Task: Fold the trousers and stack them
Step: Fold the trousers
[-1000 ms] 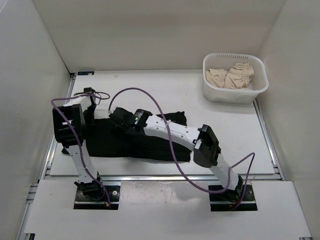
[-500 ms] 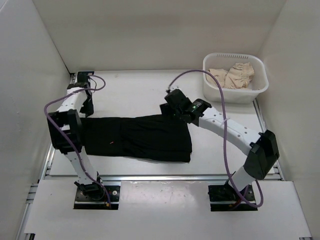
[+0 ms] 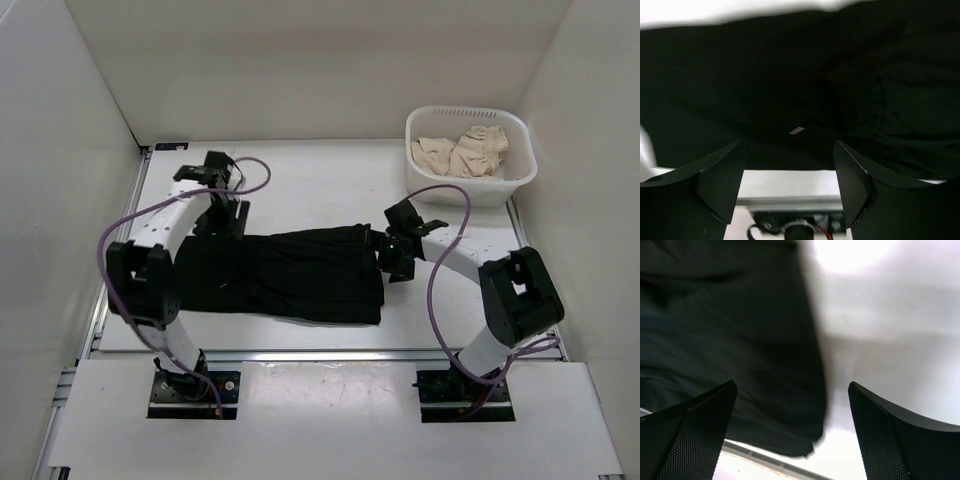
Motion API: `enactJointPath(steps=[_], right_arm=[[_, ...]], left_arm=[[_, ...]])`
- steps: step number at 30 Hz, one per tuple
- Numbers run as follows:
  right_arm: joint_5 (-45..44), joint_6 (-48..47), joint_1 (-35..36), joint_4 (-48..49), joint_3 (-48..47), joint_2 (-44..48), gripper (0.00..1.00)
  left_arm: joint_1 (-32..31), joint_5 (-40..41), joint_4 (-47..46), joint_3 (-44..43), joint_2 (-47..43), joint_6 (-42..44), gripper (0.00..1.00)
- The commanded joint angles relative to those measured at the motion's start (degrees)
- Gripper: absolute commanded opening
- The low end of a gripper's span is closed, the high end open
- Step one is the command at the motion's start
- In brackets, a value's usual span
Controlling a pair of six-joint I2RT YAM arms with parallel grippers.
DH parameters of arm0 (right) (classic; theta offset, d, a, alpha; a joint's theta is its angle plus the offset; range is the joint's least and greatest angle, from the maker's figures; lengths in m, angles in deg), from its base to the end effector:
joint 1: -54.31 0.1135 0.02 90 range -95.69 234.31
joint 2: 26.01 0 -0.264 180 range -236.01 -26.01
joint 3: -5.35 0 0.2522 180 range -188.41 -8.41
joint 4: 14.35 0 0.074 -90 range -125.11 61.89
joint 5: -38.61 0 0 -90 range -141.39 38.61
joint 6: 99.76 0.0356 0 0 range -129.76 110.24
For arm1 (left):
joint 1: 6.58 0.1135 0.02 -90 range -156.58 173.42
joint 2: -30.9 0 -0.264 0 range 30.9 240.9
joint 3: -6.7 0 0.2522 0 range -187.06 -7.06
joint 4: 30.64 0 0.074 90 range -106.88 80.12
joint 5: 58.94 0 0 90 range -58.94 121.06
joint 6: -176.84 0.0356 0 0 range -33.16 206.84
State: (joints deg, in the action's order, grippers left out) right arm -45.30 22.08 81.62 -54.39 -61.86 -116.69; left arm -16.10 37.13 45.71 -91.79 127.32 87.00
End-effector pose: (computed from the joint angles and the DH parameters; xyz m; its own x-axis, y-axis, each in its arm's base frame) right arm 0.2677 0.1425 0.1791 -0.9384 0.1058 -0.3288 -0.0038 0.9488 0.3160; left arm 0.3273 -0.0511 0.2796 -0.9490 0.1620 -0.2707 0.1389 0.9850 0.1025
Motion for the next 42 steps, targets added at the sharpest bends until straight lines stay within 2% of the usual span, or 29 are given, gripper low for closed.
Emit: enactJointPath(steps=[1, 2, 5, 6, 8, 9, 11, 13, 14, 16, 17, 19, 22, 25, 28, 29, 30, 32, 33, 35, 37, 38, 39, 40, 41, 42], right_arm=[[8.59, 0.33, 0.11, 9.14, -0.33, -3.54, 0.96], [8.59, 0.33, 0.11, 9.14, -0.34, -5.37, 0.94], [9.90, 0.33, 0.11, 8.35, -1.66, -9.24, 0.75], [10.43, 0.33, 0.11, 7.66, -1.66, -9.26, 0.56], [11.22, 1.65, -0.85, 9.49, 0.35, -7.42, 0.35], [11.23, 3.04, -2.77, 10.10, 1.50, -6.02, 0.15], [11.23, 3.06, -6.72, 8.37, 2.39, -1.89, 0.00], [11.23, 1.31, -9.54, 5.12, 1.26, 1.88, 0.00], [10.10, 0.43, -12.34, 0.14, -1.54, 3.21, 0.00], [6.32, -2.29, -14.90, -5.68, -5.41, 6.45, 0.00], [5.17, -3.26, -16.74, -11.80, -7.87, 7.17, 0.00], [2.02, -5.45, -16.76, -17.98, -16.39, 8.40, 0.00], [-5.02, -4.51, -13.09, -28.54, -25.35, 8.41, 0.00], [-7.22, -0.04, -5.36, -34.52, -30.38, 5.34, 0.00], [-11.70, 2.79, 10.42, -40.24, -44.15, -2.90, 0.00], [-11.71, 2.79, 13.18, -41.64, -48.72, -6.15, 0.00], [-11.71, 2.79, 15.64, -43.66, -59.12, -13.93, 0.00], [-11.71, -0.35, 21.54, -51.21, -70.42, -22.49, 0.00], [-12.23, -1.50, 23.12, -53.59, -80.13, -30.27, 0.00], [-9.80, -3.26, 25.77, -57.91, -85.57, -36.13, 0.00], [-7.50, -4.58, 26.47, -54.87, -84.20, -38.70, 0.00], [-6.62, -4.59, 26.48, -53.45, -80.27, -38.70, 0.00], [-6.01, -5.11, 26.48, -52.65, -79.45, -38.70, 0.00], [-6.00, -5.90, 26.48, -52.64, -79.44, -39.48, 0.00], [-6.61, -5.91, 26.48, -51.08, -80.22, -40.10, 0.00], [-6.61, -7.21, 26.48, -49.76, -81.01, -40.11, 0.00]], left_arm=[[-0.15, -7.91, 2.98, 3.86, 3.68, -0.16, 0.81], [-0.15, -7.91, 2.02, 3.87, 3.69, -0.16, 0.81], [1.69, -5.89, 0.69, 4.66, 3.69, -0.16, 0.81], [3.61, -5.89, 0.69, 4.66, 3.69, -0.16, 0.81], [6.25, -5.36, 0.69, 5.36, 2.99, -0.16, 0.82], [7.57, -4.75, 0.69, 5.36, 2.29, -0.16, 0.82], [11.18, -2.73, -0.79, 8.17, 1.67, -0.16, 0.82], [12.50, 0.33, -2.29, 10.10, 1.66, -0.16, 0.82], [12.51, 3.31, -3.69, 11.68, 1.66, -0.16, 0.82], [12.51, 4.65, -4.22, 12.21, 3.94, -0.16, 0.82], [11.90, 5.27, -4.23, 12.22, 4.73, -0.16, 0.82], [11.89, 4.75, -5.37, 10.56, 7.62, -0.16, 0.82], [10.58, -1.04, -4.85, 6.17, 12.19, -0.16, 0.82], [7.59, -5.88, -4.14, 3.08, 16.23, -0.16, 0.82], [6.18, -10.63, -2.91, 2.29, 19.06, -0.16, 0.82], [6.18, -11.51, -2.91, 2.29, 20.63, -0.16, 0.82], [5.57, -14.99, -2.91, 2.29, 21.26, -0.16, 0.82], [5.56, -18.44, -2.91, 2.29, 22.84, -0.16, 0.81], [5.56, -19.15, -2.91, 2.81, 23.45, -0.16, 0.78], [5.56, -19.16, -2.39, 2.81, 24.77, -0.16, 0.71], [5.56, -20.47, -2.38, 2.12, 26.53, -0.16, 0.53], [5.56, -21.26, -2.38, 1.50, 27.15, -0.16, 0.46], [5.56, -21.88, -1.86, 0.71, 28.54, -0.16, 0.29], [5.56, -22.41, -1.85, -0.77, 29.25, -0.16, 0.19], [5.04, -22.41, -1.25, -1.49, 29.96, -0.16, 0.14], [5.04, -22.41, -1.24, -2.01, 30.49, -0.16, 0.14]])
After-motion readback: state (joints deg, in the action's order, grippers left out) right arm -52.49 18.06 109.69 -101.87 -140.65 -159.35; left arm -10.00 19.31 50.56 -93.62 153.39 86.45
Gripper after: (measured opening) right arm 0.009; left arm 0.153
